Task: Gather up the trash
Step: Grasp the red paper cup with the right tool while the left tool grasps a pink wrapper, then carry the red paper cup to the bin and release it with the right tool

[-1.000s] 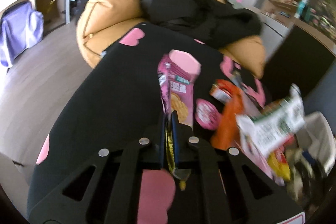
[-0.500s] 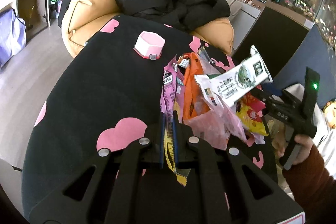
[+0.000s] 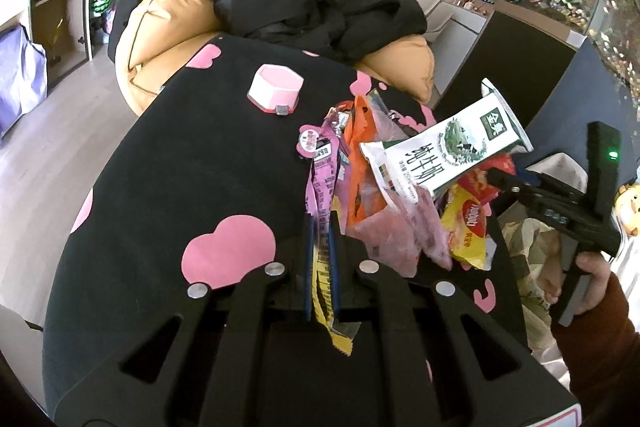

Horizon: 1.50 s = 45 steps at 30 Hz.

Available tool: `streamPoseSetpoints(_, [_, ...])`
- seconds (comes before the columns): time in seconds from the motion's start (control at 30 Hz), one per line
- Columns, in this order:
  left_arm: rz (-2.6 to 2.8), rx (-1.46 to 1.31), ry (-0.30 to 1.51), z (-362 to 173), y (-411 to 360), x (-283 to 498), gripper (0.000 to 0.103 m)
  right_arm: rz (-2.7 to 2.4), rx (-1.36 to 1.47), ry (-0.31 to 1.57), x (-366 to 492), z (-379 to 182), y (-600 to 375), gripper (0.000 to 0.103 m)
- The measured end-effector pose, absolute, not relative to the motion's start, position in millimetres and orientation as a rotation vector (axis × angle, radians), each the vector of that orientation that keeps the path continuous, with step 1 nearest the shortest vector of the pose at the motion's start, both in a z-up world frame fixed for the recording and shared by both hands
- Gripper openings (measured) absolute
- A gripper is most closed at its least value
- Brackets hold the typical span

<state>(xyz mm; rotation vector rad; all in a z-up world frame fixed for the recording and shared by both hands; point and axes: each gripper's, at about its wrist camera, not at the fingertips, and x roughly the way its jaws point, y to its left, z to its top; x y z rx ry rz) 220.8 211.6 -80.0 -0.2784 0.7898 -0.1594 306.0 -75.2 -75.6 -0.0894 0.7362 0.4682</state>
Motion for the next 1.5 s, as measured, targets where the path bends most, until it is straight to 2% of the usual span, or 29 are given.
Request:
streamPoseSetpoints(0.3, [-0.209,-0.261,0.675,-42,195,208,0.006,0.441,-0.059,0.619,267,-29,-95,0.05])
streamPoseSetpoints(0.57, [-0.16,-0.236,0.61,-19,182,190,0.006,0.424,-0.033,0.565,238,-11,-117,0.05])
streamPoseSetpoints(0.63, [-0.131,-0.257,0.628,-26,187,189,0.017,0.427,-0.031,0.563,229,-14,-121,0.05])
streamPoseSetpoints(0.67, [-0.112,-0.285,0.653,-35,190,189,0.034,0.429,-0.03,0.565,227,-17,-122,0.05])
streamPoseSetpoints(0.7, [-0.099,-0.305,0.668,-41,193,187,0.046,0.43,-0.027,0.568,225,-20,-122,0.05])
streamPoseSetpoints(0.73, [-0.083,-0.324,0.687,-50,196,186,0.048,0.432,-0.023,0.573,224,-23,-123,0.05])
streamPoseSetpoints(0.97, [0.054,-0.323,0.847,-116,193,203,0.051,0.414,-0.018,0.614,220,-50,-128,0.05])
streamPoseSetpoints(1.2, [0.102,-0.208,0.902,-137,167,212,0.051,0.374,-0.051,0.638,223,-69,-131,0.05])
streamPoseSetpoints(1.3, [0.128,-0.167,0.897,-139,161,216,0.051,0.367,-0.063,0.666,229,-77,-129,0.05])
streamPoseSetpoints(1.33, [0.133,-0.158,0.895,-139,160,218,0.048,0.363,-0.071,0.671,229,-79,-128,0.05])
streamPoseSetpoints(1.4, [0.132,-0.159,0.894,-139,162,220,0.018,0.358,-0.088,0.667,228,-80,-126,0.05])
streamPoseSetpoints(1.5, [0.106,-0.208,0.889,-136,171,216,0.007,0.354,-0.119,0.65,223,-79,-122,0.05])
